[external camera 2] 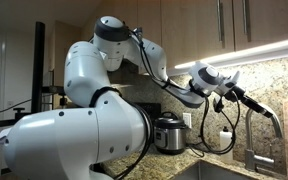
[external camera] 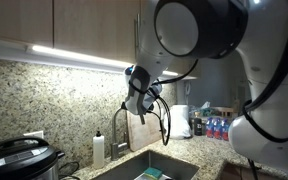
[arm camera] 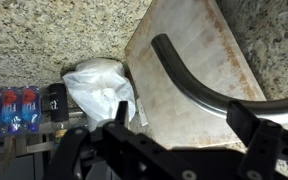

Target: Turn the faucet to the right

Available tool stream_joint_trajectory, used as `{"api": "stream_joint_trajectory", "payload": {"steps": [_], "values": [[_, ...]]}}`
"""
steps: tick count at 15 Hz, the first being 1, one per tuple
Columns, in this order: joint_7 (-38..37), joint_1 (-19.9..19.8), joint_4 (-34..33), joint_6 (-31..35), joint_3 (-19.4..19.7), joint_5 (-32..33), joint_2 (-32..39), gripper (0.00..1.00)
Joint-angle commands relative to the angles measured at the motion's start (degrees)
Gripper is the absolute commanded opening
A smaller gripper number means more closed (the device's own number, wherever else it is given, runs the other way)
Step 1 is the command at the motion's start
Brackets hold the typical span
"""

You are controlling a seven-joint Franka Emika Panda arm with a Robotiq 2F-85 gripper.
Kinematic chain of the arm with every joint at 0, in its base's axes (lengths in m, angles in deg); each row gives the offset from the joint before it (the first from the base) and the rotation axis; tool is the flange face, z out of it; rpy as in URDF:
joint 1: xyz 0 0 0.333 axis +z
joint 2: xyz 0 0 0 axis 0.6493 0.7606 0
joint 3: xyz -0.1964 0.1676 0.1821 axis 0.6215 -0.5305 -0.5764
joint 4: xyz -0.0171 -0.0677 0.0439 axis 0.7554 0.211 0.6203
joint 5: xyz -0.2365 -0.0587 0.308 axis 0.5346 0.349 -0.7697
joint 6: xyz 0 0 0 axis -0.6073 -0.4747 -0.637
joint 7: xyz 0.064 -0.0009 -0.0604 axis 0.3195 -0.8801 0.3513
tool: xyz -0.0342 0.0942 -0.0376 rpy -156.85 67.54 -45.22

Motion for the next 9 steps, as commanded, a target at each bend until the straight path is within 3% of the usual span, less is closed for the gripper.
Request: {"api": "stream_joint_trajectory", "payload": {"steps": [1,9], "values": [[2.9,-3.6,-1.9,0.3,-2.5,-2.1,0.3,1.00],[4.7,-11.6,-7.0,-0.4,-8.9,-4.0,0.6,1.00]]}}
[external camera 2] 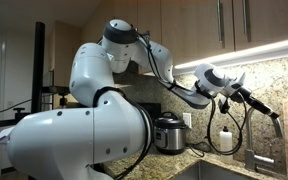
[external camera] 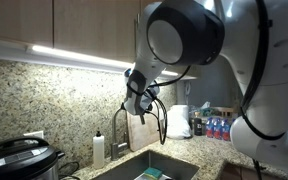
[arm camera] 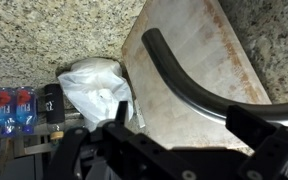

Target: Turn the faucet to the right

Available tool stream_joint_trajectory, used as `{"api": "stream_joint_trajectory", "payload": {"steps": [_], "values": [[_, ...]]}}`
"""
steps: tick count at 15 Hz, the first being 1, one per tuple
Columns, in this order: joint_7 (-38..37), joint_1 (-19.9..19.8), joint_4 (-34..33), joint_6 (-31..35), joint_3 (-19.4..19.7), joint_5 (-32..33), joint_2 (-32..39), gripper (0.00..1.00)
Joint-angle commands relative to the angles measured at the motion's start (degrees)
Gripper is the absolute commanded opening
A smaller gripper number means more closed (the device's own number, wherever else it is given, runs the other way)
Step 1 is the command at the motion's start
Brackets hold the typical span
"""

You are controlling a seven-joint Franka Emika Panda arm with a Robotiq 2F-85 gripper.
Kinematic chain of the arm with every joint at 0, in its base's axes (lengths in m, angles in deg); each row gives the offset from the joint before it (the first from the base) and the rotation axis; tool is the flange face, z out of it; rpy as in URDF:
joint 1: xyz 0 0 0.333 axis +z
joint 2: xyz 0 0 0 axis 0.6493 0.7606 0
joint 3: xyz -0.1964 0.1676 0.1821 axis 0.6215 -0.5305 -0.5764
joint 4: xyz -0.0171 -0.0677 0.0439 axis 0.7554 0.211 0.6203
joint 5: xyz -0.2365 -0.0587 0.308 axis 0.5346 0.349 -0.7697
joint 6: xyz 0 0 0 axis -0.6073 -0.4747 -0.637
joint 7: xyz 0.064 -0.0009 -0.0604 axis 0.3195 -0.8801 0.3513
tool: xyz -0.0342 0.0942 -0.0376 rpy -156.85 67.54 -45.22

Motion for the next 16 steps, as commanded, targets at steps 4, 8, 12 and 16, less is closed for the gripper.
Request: {"api": "stream_joint_trajectory", "payload": {"steps": [4,8,12,16], "values": [[5.6,-6.1,-4.4,-0.9,-4.4,-4.9,0.2,1.00],[7.3,-8.5,-6.2,-1.7,-5.9,-7.0,0.2,1.00],[8.1,-9.0,-6.7,-1.8,-6.0,-8.9,-0.1,1.00],[8.0,-9.0,-6.7,-1.8,-5.7,-10.1,-0.1,1.00]]}}
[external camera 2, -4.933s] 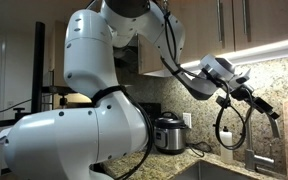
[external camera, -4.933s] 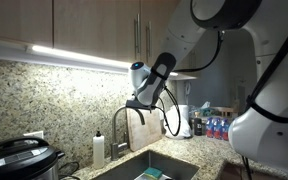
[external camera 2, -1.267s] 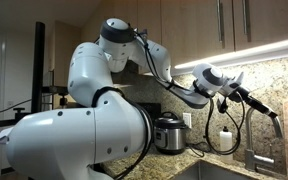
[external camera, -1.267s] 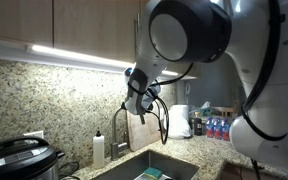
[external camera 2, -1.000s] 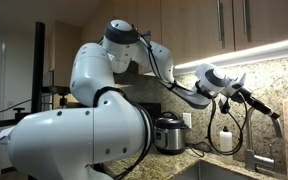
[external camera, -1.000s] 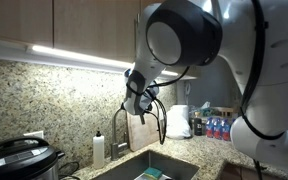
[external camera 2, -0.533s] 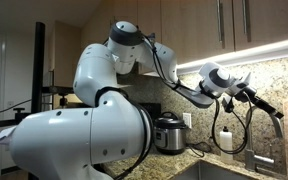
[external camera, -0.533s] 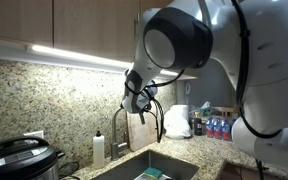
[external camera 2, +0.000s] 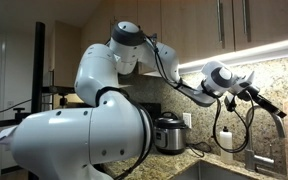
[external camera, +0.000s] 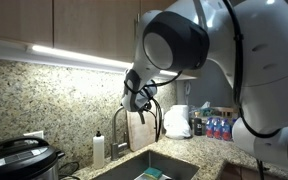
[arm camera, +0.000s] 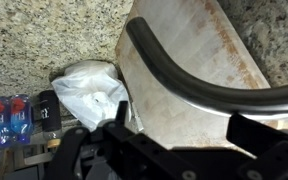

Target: Turn the faucet to the right

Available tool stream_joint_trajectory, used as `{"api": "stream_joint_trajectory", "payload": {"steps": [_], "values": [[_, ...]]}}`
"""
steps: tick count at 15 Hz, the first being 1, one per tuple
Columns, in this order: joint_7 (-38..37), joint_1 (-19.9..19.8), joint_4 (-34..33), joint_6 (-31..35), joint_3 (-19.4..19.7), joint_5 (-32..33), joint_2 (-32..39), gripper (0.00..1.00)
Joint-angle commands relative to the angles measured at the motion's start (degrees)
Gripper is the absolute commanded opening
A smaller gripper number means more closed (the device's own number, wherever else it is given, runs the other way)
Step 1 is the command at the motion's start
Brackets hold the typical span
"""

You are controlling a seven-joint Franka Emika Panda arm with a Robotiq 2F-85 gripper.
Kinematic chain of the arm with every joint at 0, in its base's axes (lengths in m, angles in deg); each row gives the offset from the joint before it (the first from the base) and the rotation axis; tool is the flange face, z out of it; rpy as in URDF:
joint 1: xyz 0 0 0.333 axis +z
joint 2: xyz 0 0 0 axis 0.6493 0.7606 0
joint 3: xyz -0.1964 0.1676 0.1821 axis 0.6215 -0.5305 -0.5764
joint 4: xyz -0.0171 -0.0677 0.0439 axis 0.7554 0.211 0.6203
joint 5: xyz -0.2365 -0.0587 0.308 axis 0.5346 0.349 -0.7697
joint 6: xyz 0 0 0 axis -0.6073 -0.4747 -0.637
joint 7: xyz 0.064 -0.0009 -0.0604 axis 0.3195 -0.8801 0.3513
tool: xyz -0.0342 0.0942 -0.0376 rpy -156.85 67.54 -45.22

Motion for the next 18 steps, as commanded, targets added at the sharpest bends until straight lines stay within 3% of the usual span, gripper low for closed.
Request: {"api": "stream_joint_trajectory", "payload": {"steps": [1,12,18], "values": [[3.1,-1.6,-1.2,-0.9,-0.6,-2.6,0.0,1.00],[3.7,-4.9,-3.5,-2.8,-2.9,-3.2,0.4,1.00],[3.2,1.7,2.0,1.5,1.3,-4.0,1.2,1.00]]}}
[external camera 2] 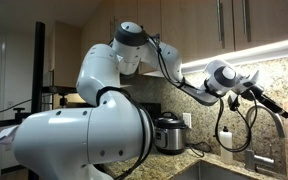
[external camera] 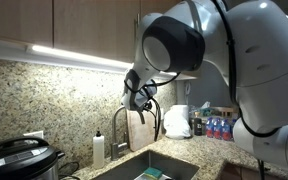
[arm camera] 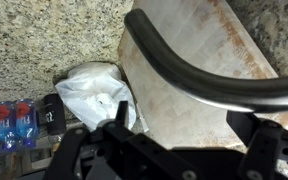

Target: Turn the faucet to the right

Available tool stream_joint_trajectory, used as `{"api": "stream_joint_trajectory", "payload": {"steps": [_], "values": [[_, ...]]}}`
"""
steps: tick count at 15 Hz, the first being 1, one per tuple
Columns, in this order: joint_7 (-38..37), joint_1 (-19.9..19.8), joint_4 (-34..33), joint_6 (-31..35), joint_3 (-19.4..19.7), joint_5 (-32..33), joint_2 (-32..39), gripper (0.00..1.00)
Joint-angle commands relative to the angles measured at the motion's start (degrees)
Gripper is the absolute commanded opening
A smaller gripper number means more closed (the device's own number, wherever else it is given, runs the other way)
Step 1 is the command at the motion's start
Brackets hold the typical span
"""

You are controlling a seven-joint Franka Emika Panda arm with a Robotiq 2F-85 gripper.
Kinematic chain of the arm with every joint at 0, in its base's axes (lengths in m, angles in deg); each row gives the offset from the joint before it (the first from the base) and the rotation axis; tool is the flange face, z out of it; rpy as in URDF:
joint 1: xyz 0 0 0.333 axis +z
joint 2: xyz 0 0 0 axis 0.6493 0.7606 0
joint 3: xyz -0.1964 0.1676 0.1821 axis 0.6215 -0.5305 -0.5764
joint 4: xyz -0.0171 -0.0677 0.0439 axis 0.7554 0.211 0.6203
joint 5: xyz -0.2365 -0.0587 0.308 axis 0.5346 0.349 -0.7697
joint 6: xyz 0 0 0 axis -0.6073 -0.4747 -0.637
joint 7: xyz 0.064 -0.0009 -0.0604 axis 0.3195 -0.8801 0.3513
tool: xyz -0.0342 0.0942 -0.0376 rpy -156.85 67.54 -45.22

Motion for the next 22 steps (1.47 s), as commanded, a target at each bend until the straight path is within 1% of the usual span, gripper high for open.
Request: {"api": "stream_joint_trajectory", "payload": {"steps": [1,6,9,10,11,12,13,15,19,22], "values": [[3.0,6.1,5.2,3.8,4.0,-2.3,1.2,1.00],[2.2,15.9,12.6,9.8,10.9,-2.3,0.8,1.00],[2.2,22.2,17.3,13.3,13.7,-2.6,1.2,1.00],[2.1,23.9,18.6,14.4,14.4,-2.8,1.0,0.75],[2.0,25.2,19.6,15.5,14.8,-2.9,0.8,0.74],[1.6,26.2,20.6,16.5,15.3,-3.2,0.2,0.68],[1.3,27.0,21.4,17.7,15.7,-3.6,-0.1,0.60],[0.8,27.7,22.6,19.5,16.1,-4.8,-0.8,0.47],[0.4,26.8,23.3,21.8,16.1,-7.1,-2.0,0.22],[0.2,24.9,22.5,21.8,15.5,-8.4,-3.1,0.01]]}}
